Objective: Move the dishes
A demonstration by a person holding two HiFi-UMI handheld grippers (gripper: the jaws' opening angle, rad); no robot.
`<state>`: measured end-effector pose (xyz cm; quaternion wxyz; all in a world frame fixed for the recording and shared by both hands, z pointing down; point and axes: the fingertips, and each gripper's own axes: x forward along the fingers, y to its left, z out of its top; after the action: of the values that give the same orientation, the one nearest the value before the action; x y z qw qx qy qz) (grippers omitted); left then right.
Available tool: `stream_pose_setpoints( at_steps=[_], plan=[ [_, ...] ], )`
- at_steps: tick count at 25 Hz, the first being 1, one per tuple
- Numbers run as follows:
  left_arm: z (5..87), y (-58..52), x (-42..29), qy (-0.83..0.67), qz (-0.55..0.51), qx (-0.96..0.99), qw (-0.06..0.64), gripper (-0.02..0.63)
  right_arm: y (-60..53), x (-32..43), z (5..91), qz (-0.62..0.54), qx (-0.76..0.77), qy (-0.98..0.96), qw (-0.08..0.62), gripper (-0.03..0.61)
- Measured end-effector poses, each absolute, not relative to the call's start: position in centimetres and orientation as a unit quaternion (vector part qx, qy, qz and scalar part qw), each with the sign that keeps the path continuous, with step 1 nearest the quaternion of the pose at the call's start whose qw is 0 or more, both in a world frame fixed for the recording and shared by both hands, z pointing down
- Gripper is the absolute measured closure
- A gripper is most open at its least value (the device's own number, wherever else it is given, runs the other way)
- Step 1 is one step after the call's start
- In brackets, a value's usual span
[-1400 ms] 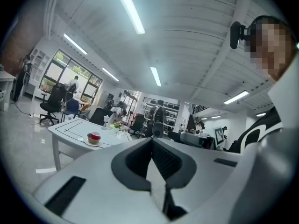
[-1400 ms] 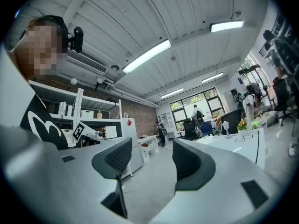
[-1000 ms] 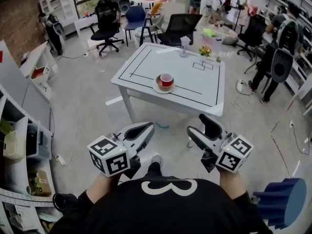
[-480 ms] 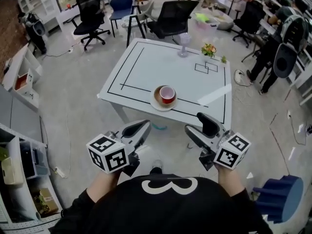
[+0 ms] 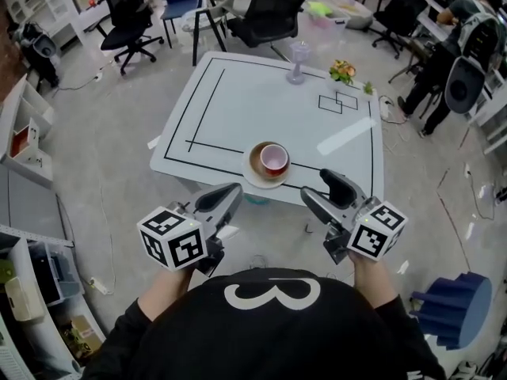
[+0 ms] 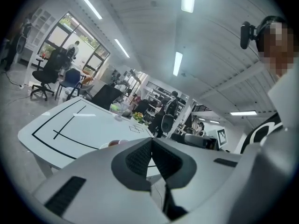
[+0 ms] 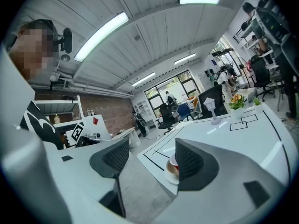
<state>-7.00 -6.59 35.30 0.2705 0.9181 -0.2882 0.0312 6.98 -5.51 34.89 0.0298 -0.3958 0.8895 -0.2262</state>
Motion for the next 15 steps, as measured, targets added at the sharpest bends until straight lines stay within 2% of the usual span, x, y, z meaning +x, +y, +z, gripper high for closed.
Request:
stream_pose_setpoints(
  at_steps=[15],
  plan=[
    [37.9,-10.4,-8.6,-0.322,0.033,0.897,0.302,0.611,-10.9,5.5,39.7,-0.269,-0.378,0.886,-0.013,0.302]
  ],
)
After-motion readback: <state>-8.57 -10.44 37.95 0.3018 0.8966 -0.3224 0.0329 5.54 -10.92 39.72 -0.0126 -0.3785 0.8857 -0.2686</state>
